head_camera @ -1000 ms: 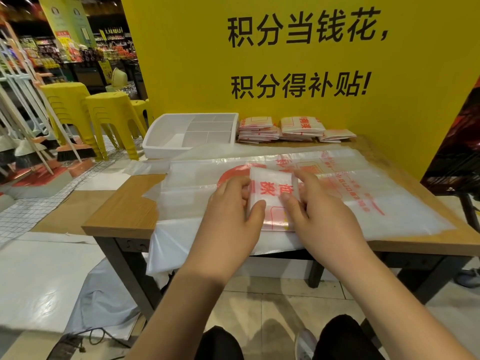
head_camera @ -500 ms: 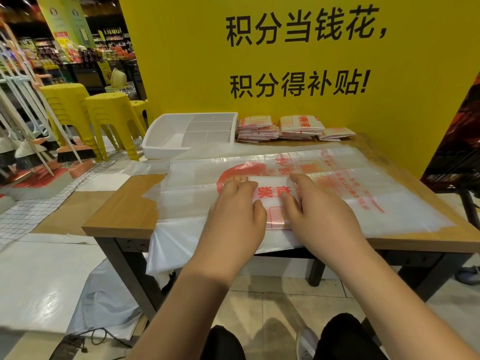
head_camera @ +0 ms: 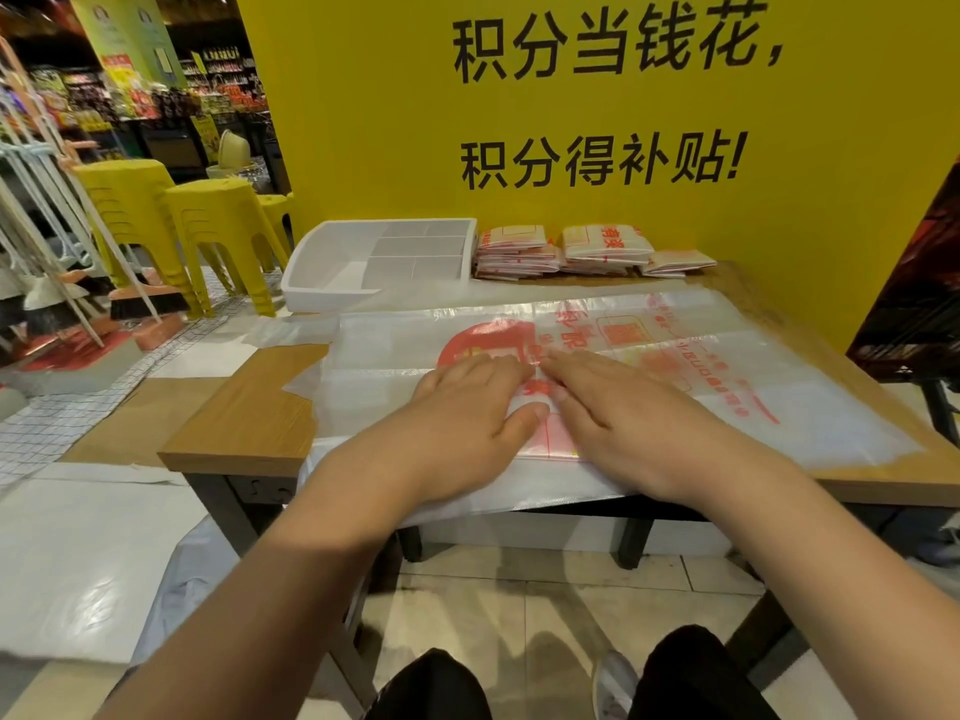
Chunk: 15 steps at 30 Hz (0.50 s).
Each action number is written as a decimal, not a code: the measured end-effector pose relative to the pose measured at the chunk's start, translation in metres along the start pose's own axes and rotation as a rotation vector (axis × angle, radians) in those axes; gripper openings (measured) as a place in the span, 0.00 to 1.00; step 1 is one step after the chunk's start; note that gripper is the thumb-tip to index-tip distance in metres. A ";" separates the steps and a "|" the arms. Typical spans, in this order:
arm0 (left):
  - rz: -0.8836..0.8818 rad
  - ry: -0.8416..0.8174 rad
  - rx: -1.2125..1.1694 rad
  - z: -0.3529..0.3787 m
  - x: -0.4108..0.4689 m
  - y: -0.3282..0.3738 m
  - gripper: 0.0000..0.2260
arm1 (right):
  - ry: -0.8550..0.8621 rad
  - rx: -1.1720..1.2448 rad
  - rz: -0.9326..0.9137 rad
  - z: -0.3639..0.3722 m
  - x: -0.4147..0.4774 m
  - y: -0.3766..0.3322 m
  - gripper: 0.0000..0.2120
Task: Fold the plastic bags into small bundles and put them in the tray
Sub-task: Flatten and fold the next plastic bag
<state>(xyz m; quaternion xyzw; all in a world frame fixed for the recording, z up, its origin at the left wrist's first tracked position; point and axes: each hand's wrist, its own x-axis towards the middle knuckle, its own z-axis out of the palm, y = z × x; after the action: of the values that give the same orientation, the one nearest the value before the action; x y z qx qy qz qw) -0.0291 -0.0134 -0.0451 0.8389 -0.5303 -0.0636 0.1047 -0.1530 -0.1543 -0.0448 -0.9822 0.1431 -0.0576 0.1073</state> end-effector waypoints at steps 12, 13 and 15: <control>0.021 -0.257 0.112 -0.012 -0.001 -0.011 0.35 | -0.339 0.068 -0.058 -0.027 -0.008 0.037 0.45; 0.023 -0.252 0.110 -0.013 -0.002 -0.011 0.35 | -0.329 0.081 -0.057 -0.026 -0.008 0.038 0.46; 0.024 -0.218 0.095 -0.012 -0.002 -0.010 0.34 | -0.279 0.091 -0.054 -0.024 -0.008 0.039 0.46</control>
<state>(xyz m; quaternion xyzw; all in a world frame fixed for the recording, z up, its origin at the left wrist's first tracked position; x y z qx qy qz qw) -0.0181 -0.0061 -0.0356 0.8246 -0.5511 -0.1278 0.0074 -0.1742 -0.1930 -0.0312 -0.9783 0.0975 0.0700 0.1689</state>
